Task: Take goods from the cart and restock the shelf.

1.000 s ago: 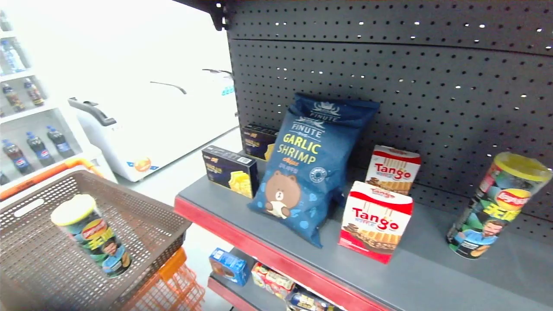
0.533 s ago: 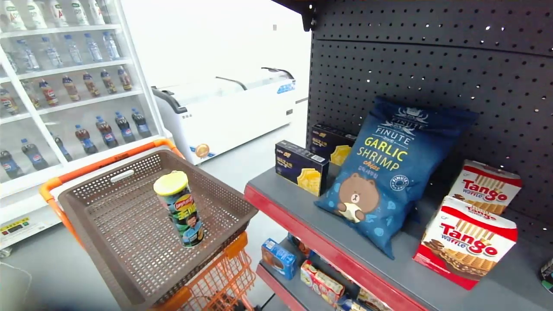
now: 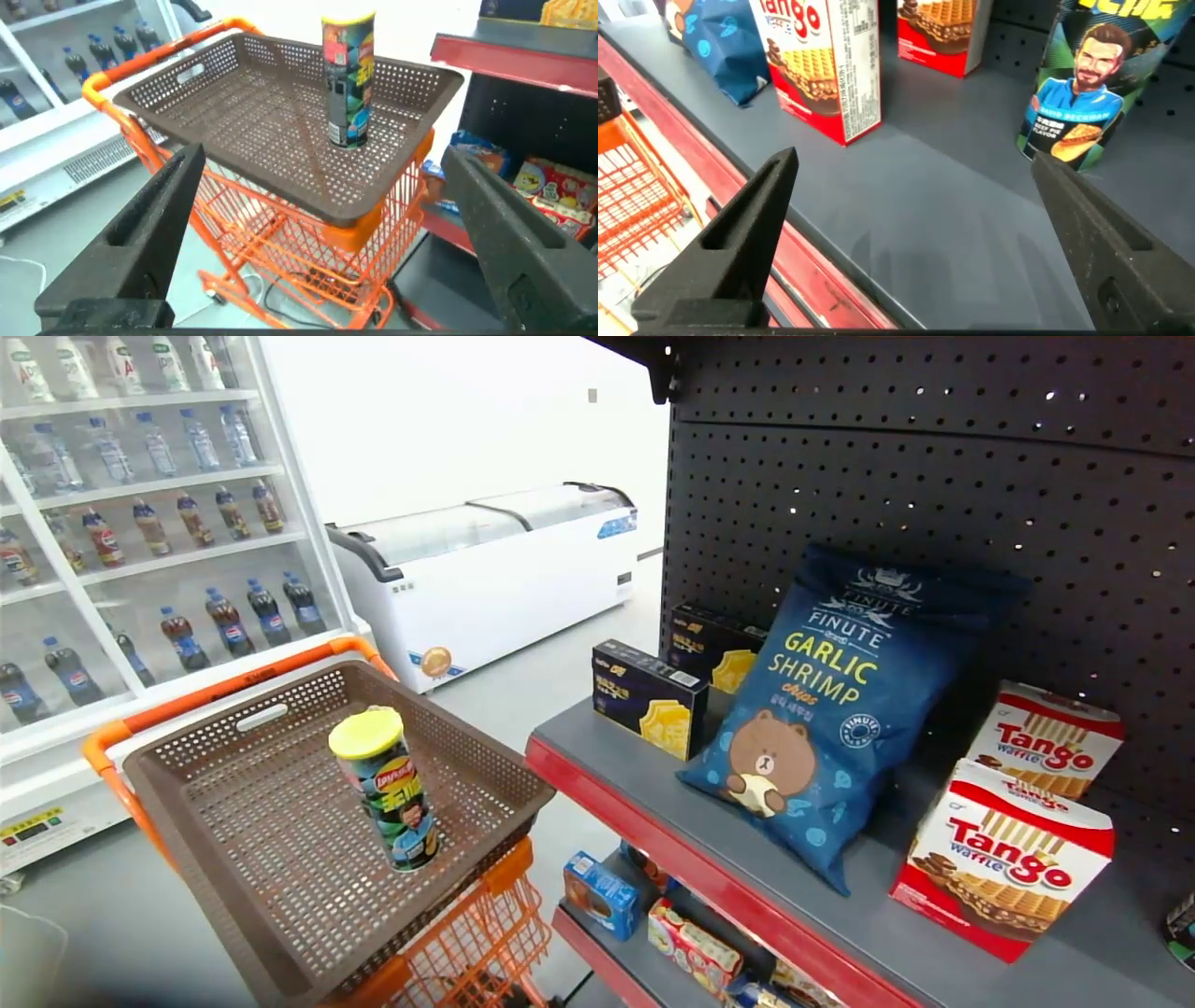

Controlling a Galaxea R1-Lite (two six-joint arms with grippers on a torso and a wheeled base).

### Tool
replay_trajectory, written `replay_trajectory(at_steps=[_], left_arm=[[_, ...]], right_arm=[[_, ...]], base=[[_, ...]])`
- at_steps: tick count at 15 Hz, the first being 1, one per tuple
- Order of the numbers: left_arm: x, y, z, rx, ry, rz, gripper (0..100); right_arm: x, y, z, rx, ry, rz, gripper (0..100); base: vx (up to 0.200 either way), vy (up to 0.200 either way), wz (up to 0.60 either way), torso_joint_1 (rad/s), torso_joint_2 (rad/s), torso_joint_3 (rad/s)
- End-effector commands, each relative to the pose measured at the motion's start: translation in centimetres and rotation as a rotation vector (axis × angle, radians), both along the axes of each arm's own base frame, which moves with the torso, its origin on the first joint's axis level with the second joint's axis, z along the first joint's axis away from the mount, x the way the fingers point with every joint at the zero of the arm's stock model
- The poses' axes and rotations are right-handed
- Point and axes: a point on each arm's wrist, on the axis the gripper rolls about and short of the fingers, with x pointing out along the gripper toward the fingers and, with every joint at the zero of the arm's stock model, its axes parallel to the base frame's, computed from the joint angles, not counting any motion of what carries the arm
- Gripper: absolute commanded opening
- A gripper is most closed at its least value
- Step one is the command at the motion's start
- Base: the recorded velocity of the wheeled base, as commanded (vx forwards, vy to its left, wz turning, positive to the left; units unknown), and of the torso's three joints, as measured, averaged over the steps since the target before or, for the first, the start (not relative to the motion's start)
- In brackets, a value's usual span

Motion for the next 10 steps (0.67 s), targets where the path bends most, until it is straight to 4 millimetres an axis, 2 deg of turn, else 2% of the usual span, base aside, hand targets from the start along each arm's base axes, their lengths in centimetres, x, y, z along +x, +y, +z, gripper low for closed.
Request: replay_trajectory(at_steps=[1, 3, 4, 6, 10], left_arm=[[6.7, 0.0, 8.1, 0.019, 0.239, 0.004, 100], [10.6, 0.4, 9.1, -0.004, 0.336, 0.055, 100], [14.8, 1.4, 9.4, -0.031, 0.359, 0.060, 100], [19.8, 2.1, 7.9, -0.060, 0.383, -0.050, 100], [25.2, 2.1, 4.3, -0.055, 0.462, -0.097, 100]], right_arm=[[0.0, 0.0, 0.0, 0.000, 0.000, 0.000, 100], [0.0, 0.0, 0.0, 0.000, 0.000, 0.000, 100], [0.0, 0.0, 0.0, 0.000, 0.000, 0.000, 100], [0.0, 0.0, 0.0, 0.000, 0.000, 0.000, 100], [0.0, 0.0, 0.0, 0.000, 0.000, 0.000, 100]], base=[[0.000, 0.000, 0.00, 0.000, 0.00, 0.000], [0.000, 0.000, 0.00, 0.000, 0.00, 0.000], [0.000, 0.000, 0.00, 0.000, 0.00, 0.000], [0.000, 0.000, 0.00, 0.000, 0.00, 0.000], [0.000, 0.000, 0.00, 0.000, 0.00, 0.000]])
